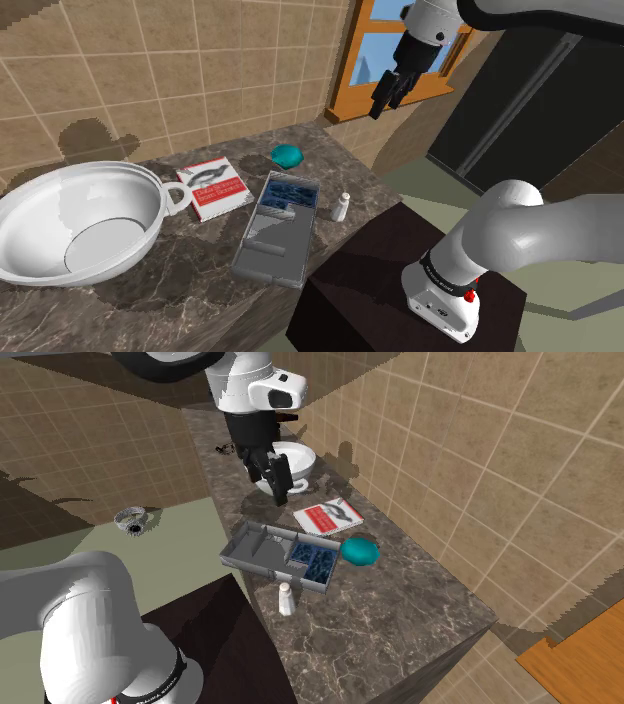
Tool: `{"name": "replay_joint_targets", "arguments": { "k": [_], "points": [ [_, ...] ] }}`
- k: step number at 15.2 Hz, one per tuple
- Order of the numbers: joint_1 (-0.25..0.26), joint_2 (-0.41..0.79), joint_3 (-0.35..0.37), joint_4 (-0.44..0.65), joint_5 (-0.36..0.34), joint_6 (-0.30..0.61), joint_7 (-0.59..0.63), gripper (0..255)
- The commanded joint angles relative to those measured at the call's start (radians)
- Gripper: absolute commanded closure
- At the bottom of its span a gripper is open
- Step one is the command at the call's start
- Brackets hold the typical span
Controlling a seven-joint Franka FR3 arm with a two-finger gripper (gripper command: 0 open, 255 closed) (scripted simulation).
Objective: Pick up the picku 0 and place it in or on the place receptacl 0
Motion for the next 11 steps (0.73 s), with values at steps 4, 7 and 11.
{"name": "replay_joint_targets", "arguments": {
  "k": [4, 7, 11],
  "points": [
    [-0.001, 0.018, 0.110, -0.067, -0.034, 0.126, 0.083, 0],
    [-0.015, 0.062, 0.225, -0.116, -0.082, 0.250, 0.179, 0],
    [-0.068, 0.161, 0.391, -0.150, -0.181, 0.404, 0.336, 0]
  ]
}}
